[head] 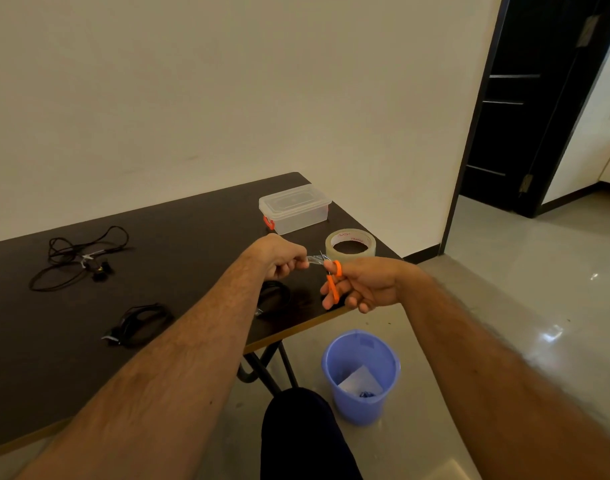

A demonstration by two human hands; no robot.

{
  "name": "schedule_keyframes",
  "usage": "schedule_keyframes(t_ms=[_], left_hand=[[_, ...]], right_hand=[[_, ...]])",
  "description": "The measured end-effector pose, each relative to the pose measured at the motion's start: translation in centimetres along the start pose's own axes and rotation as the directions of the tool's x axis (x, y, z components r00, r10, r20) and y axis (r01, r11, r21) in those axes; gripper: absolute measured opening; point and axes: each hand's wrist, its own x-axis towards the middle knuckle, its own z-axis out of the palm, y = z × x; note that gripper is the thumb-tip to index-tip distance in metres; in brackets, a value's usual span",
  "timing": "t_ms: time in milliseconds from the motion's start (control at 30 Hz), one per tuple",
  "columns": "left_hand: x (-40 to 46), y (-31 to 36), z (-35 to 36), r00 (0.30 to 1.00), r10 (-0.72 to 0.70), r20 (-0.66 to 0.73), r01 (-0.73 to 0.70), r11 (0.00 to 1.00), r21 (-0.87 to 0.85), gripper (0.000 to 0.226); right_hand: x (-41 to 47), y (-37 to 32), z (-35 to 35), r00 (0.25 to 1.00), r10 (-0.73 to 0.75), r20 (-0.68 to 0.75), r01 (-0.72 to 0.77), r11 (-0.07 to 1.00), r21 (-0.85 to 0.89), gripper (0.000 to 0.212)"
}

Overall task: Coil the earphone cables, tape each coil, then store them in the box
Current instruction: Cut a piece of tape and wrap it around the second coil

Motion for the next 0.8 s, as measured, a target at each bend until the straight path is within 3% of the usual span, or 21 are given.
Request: schedule_keyframes(t_ms=[200, 433, 500, 633, 800], left_hand=[[0.0, 0.0, -0.1, 1.000, 0.011, -0.013, -0.010, 0.999, 0.038, 0.007], [0.7, -0.3, 0.0, 0.995, 0.083, -0.058, -0.072, 0.983, 0.170, 0.009], [1.4, -0.6, 0.2, 0.979, 0.172, -0.107, -0.136, 0.949, 0.286, 0.011], [2.5, -0.8, 0.5, 0.910, 0.365, -0.198, -0.189, 0.788, 0.586, 0.017], [2.4, -0.9, 0.8, 0.839, 0.462, -0.287, -0.162, 0.715, 0.680, 0.016]], right_hand=[[0.2, -0.1, -0.1, 0.999, 0.003, -0.041, -0.002, 1.000, 0.023, 0.058], [0.1, -0.4, 0.2, 0.993, -0.018, -0.114, 0.010, 0.997, -0.074, 0.049], [-0.1, -0.6, 0.4, 0.986, -0.030, -0.162, 0.010, 0.992, -0.125, 0.043], [-0.5, -1.2, 0.9, 0.948, -0.089, -0.304, -0.019, 0.942, -0.334, 0.027], [0.1, -1.7, 1.4, 0.896, -0.141, -0.420, -0.092, 0.868, -0.489, 0.026]])
